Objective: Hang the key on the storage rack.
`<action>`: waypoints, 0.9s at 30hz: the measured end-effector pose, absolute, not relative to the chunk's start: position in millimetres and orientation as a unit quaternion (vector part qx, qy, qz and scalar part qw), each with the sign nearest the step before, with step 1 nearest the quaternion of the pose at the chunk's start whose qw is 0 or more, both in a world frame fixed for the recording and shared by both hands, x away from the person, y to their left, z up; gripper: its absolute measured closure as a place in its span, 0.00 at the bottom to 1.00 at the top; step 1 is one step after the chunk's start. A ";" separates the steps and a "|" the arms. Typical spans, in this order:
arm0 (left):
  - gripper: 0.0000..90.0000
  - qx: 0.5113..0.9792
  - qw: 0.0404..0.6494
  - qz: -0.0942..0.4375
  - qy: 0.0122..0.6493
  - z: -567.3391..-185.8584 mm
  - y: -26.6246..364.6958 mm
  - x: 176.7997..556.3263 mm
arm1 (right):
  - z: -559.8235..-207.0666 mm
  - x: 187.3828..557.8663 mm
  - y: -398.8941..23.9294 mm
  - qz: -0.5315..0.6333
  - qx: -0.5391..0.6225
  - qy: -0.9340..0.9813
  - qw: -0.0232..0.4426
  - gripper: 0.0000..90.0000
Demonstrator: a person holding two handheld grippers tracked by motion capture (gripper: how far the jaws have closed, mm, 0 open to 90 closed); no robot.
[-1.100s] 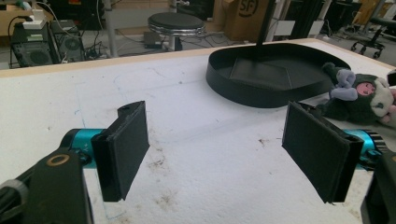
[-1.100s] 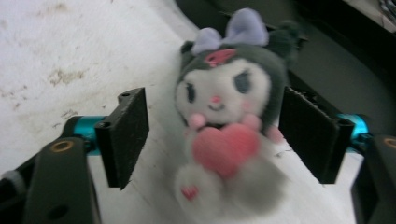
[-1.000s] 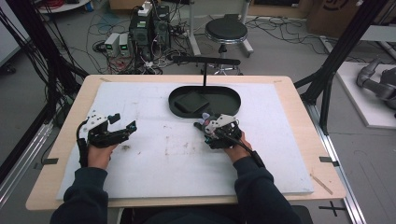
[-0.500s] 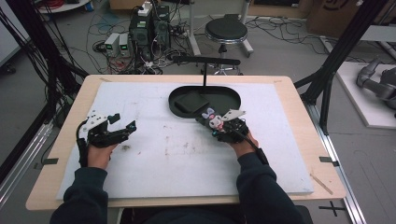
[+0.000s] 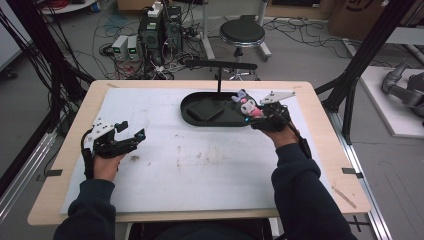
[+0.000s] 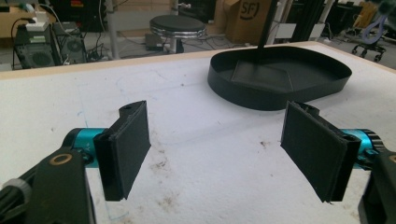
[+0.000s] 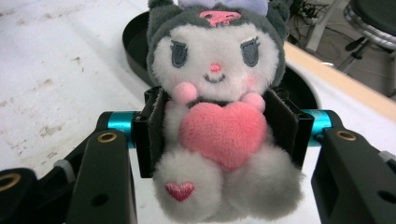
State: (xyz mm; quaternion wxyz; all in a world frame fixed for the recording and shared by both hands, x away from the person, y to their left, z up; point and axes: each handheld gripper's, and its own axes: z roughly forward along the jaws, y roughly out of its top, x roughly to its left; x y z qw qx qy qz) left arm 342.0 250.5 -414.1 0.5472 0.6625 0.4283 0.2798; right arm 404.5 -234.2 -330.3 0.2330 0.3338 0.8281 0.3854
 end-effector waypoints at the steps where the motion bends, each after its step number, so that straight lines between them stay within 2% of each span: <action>1: 0.26 0.661 0.549 0.283 0.427 -413.9 250.4 342.1 | -324.8 405.8 -236.1 0.384 0.333 0.828 0.236 0.50; 8: 0.26 0.661 0.546 0.287 0.426 -413.7 251.6 342.3 | -285.7 418.3 -248.5 0.383 0.346 0.811 0.274 0.50; 12: 0.26 0.664 0.543 0.287 0.426 -414.1 250.6 342.6 | -276.9 429.4 -249.5 0.377 0.364 0.803 0.284 0.50; 27: 0.26 0.663 0.542 0.286 0.431 -414.6 252.1 343.2 | -270.7 462.7 -236.8 0.372 0.400 0.773 0.321 0.50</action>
